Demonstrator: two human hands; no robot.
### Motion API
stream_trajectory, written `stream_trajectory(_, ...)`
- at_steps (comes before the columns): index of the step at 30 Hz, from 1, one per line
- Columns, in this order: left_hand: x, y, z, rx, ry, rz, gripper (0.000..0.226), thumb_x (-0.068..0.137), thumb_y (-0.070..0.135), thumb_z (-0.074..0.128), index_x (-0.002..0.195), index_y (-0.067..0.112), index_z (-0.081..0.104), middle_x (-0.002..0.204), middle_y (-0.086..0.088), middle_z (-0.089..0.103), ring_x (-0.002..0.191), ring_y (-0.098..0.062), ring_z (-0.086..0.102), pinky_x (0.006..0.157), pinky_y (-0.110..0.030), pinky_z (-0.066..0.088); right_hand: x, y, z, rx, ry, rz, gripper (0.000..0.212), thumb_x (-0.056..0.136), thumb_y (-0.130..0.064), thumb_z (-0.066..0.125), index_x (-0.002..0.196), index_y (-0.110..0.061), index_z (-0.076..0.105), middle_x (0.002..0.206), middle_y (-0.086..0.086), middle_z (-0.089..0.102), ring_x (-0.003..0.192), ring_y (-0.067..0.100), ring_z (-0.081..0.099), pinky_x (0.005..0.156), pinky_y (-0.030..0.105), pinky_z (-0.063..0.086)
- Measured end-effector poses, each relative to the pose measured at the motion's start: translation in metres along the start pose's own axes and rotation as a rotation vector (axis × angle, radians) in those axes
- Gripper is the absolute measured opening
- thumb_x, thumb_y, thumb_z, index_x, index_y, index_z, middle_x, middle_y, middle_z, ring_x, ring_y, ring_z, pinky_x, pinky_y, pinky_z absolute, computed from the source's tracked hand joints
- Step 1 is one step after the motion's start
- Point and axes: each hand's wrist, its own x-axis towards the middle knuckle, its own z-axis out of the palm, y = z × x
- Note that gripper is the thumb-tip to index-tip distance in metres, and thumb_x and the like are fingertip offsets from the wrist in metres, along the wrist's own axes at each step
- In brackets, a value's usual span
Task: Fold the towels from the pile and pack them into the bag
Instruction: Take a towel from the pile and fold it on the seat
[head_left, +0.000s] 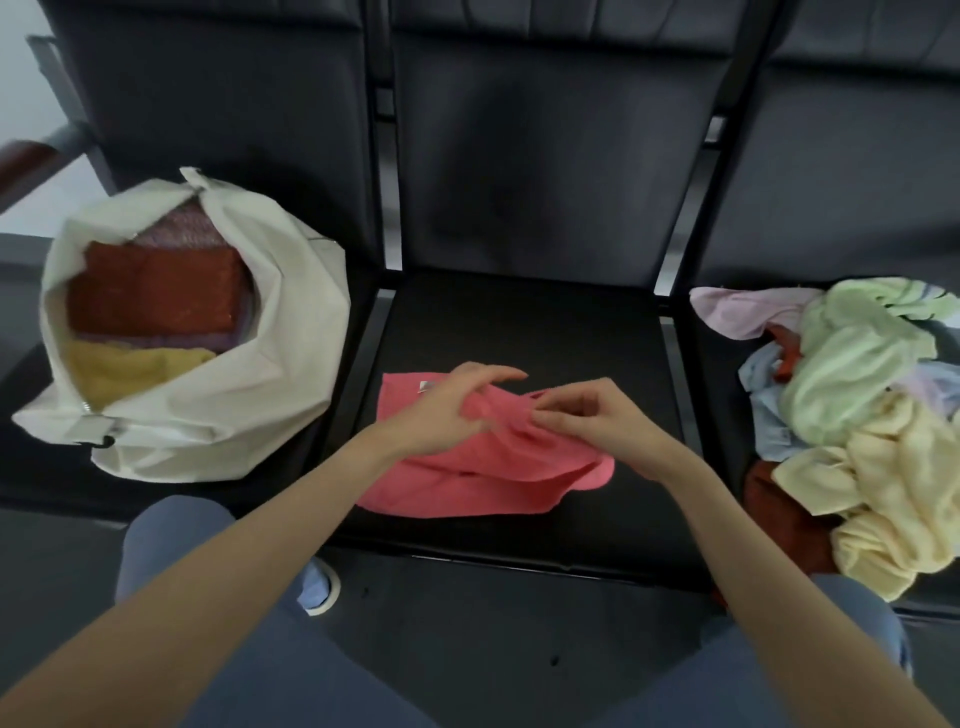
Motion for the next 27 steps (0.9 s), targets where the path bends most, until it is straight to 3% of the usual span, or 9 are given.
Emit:
stream_trajectory(2,0.006,0.006,0.002,0.019,-0.132,-0.016,0.062,0.086,0.01,0.067,0.132,0.046,0.048,0.135,0.009,0.043,0.127,-0.001,0.039,0.104,-0.021,0.038,-0.004,0.0,0.0,-0.046,-0.03,-0.022,0.015,0.087,-0.016,0.068,0.098,-0.01,0.075,0.096,-0.001,0.074,0.093,0.008,0.068,0.083,0.019,0.05)
stream_trajectory(4,0.011,0.013,0.003,0.08,-0.222,-0.039,0.045,0.087,0.018,0.068,0.125,0.04,0.058,0.136,0.009,0.04,0.127,-0.004,0.038,0.106,-0.025,0.037,-0.007,0.0,-0.001,-0.083,-0.048,-0.036,0.015,0.087,-0.017,0.069,0.098,-0.01,0.076,0.093,-0.002,0.074,0.089,0.008,0.068,0.08,0.018,0.05)
stream_trajectory(7,0.014,0.018,0.0,0.189,-0.206,-0.035,0.019,0.085,0.031,0.07,0.104,0.028,0.07,0.13,0.011,0.047,0.125,-0.008,0.04,0.109,-0.039,0.036,-0.013,0.001,-0.003,-0.091,-0.013,-0.048,0.014,0.086,-0.016,0.069,0.097,-0.01,0.075,0.091,-0.002,0.074,0.088,0.011,0.068,0.08,0.022,0.053)
stream_trajectory(10,0.013,0.026,-0.007,0.242,-0.066,0.085,0.009,0.083,0.024,0.071,0.091,0.022,0.072,0.119,0.013,0.056,0.114,-0.003,0.05,0.102,-0.037,0.042,-0.017,0.002,-0.007,-0.125,0.035,-0.042,0.01,0.085,-0.006,0.068,0.09,-0.012,0.073,0.079,-0.014,0.071,0.077,0.004,0.065,0.072,0.019,0.052)
stream_trajectory(12,0.009,0.039,-0.015,0.22,0.048,0.152,0.005,0.078,0.018,0.071,0.077,0.02,0.067,0.109,0.015,0.062,0.106,0.0,0.055,0.097,-0.035,0.045,-0.018,0.004,-0.009,-0.172,0.108,-0.014,0.02,0.081,0.002,0.065,0.081,-0.018,0.068,0.068,-0.019,0.065,0.066,-0.001,0.06,0.065,0.015,0.046)
stream_trajectory(15,0.004,0.059,-0.029,0.168,0.213,0.215,0.019,0.074,0.008,0.067,0.065,0.019,0.054,0.096,0.009,0.07,0.095,-0.005,0.063,0.087,-0.034,0.05,-0.018,0.01,-0.013,-0.252,0.343,0.017,0.026,0.074,0.003,0.068,0.081,-0.022,0.067,0.074,-0.009,0.065,0.069,0.004,0.061,0.064,0.019,0.047)
stream_trajectory(19,0.0,0.082,-0.052,0.086,0.45,0.279,0.018,0.073,-0.003,0.061,0.064,0.003,0.048,0.09,0.003,0.074,0.085,-0.006,0.068,0.076,-0.029,0.053,-0.017,0.007,-0.019,-0.265,0.65,-0.058,0.017,0.073,-0.003,0.071,0.083,-0.017,0.069,0.076,-0.004,0.066,0.071,0.009,0.062,0.063,0.018,0.049)
stream_trajectory(23,0.0,0.104,-0.081,0.1,0.686,0.345,0.018,0.076,0.0,0.058,0.065,0.012,0.049,0.073,-0.004,0.068,0.066,-0.009,0.06,0.063,-0.019,0.047,-0.012,-0.005,-0.027,-0.176,0.842,-0.11,0.01,0.077,-0.005,0.071,0.083,-0.014,0.071,0.078,-0.003,0.067,0.072,0.007,0.063,0.064,0.013,0.049)
stream_trajectory(27,0.004,0.103,-0.104,0.278,0.762,0.334,0.021,0.082,0.002,0.056,0.069,0.013,0.044,0.06,-0.004,0.048,0.056,-0.012,0.044,0.056,-0.02,0.037,-0.005,-0.002,-0.031,-0.128,0.839,-0.026,0.006,0.08,-0.011,0.072,0.085,-0.015,0.071,0.077,-0.006,0.068,0.072,0.005,0.064,0.064,0.015,0.048)
